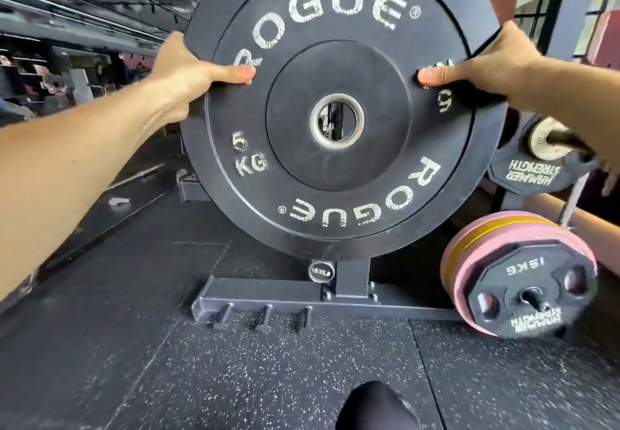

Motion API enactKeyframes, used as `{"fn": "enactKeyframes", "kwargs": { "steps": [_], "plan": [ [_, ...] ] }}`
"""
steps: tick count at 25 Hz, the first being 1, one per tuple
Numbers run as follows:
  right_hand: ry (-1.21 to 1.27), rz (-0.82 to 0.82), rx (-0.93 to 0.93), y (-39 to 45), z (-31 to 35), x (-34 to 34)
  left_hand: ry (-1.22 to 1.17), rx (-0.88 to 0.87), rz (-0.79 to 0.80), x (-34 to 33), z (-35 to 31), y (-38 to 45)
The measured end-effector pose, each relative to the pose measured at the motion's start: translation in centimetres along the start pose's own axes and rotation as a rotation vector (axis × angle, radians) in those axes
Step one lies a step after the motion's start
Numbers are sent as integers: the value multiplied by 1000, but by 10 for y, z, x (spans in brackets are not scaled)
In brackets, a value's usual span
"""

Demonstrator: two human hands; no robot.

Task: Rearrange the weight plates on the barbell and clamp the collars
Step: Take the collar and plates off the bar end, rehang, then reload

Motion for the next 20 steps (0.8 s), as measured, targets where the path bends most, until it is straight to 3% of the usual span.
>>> {"fn": "enactKeyframes", "kwargs": {
  "steps": [8, 20],
  "plan": [
    [17, 28, -11, -73, -15, -9, -5, 14, 19, 12, 34, -57],
    [-83, 100, -240, -129, -123, -76, -1, 244, 75, -10, 169, -101]
  ]
}}
Point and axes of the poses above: each hand's wrist, its own y-axis towards the middle knuckle, its own x-axis out of the back of the hand, z = x × y, the point moved 6 cm from there along y, towards the middle knuckle, and after that the axes turned 7 degrees about x, right-handed, at the moved point
